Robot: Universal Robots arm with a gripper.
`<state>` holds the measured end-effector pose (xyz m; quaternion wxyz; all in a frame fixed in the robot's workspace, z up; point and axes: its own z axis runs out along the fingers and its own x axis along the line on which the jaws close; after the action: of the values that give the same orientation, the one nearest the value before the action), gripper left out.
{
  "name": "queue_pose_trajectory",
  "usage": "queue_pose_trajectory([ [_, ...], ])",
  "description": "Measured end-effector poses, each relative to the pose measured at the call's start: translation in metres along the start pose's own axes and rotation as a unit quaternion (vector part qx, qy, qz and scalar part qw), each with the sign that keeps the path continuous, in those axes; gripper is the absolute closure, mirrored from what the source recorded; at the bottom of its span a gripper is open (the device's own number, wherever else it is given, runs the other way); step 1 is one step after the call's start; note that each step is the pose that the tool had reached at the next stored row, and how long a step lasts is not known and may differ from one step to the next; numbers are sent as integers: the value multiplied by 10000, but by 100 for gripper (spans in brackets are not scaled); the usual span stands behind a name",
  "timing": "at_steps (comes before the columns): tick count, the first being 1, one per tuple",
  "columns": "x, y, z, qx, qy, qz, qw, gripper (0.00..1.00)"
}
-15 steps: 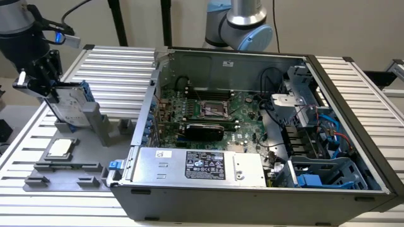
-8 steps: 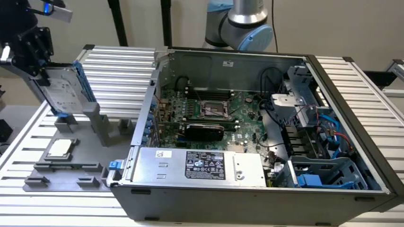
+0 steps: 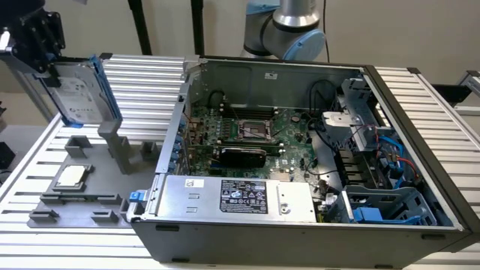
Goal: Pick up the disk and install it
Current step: 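Pick up the disk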
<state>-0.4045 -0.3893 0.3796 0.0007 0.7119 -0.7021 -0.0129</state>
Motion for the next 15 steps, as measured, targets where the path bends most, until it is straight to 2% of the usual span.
queue_pose_trajectory([
  [7,18,-286,-280,0,-22,0,10000,100],
  [15,111,-643,-613,0,-40,-1,10000,100],
])
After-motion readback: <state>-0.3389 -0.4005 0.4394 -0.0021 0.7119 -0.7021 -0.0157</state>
